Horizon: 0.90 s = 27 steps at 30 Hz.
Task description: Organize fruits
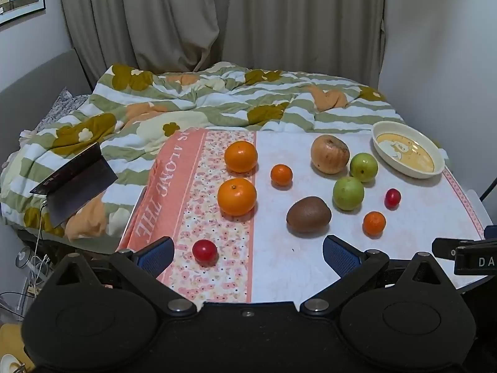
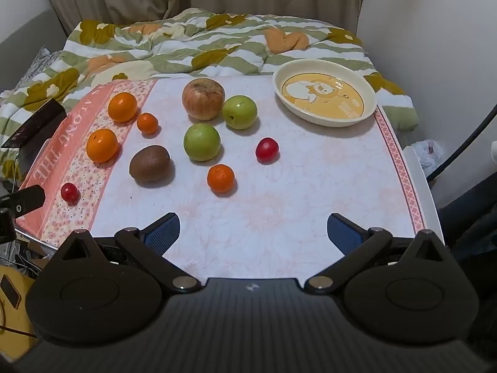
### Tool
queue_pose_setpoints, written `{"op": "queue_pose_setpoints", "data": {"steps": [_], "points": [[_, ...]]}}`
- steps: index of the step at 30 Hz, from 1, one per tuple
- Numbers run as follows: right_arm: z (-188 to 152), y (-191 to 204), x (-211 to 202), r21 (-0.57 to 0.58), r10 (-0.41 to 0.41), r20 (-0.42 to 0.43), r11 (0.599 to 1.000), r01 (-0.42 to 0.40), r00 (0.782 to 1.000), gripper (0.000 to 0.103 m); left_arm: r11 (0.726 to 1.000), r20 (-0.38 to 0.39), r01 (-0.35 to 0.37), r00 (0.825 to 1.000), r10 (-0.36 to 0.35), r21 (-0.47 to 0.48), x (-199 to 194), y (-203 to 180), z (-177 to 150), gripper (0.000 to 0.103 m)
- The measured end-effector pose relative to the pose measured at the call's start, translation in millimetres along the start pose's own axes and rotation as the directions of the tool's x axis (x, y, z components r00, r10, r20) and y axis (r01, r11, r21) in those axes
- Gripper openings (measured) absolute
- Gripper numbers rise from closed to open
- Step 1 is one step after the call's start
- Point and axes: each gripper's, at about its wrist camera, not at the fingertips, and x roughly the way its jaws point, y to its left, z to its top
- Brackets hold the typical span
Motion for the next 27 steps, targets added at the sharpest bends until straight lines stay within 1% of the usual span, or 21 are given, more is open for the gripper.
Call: {"op": "queue_pose_setpoints", "data": {"steps": [2, 7, 10, 27], "points": [[0.2, 0.4, -0.2, -0.001, 0.003, 0.001, 1.000, -0.003, 1.000, 0.103, 1.000, 0.016, 0.002, 1.000, -0.002, -0.007, -3.8, 2.5, 0.3, 0.103], [0.8, 3.3, -1.5, -0.008, 0.002, 0.013, 1.000, -0.002, 1.000, 0.103, 1.000, 0.020, -0.001, 1.000, 0.001, -0.014, -1.6, 3.9, -1.7, 0.103], [-0.3, 1.8, -0.5, 0.005, 0.015, 0.014, 1.000, -0.015, 1.000, 0.103, 1.000, 0.017, 0.000, 1.000, 0.000, -0.012, -3.6, 5.8, -0.2, 0.103], [1.7, 8.4, -0.9, -0.003, 0.015, 0.018, 1.000, -0.015, 1.000, 0.103, 1.000, 0.024, 0.002, 1.000, -0.002, -0.007, -2.8, 11.1, 3.4, 0.103]]}}
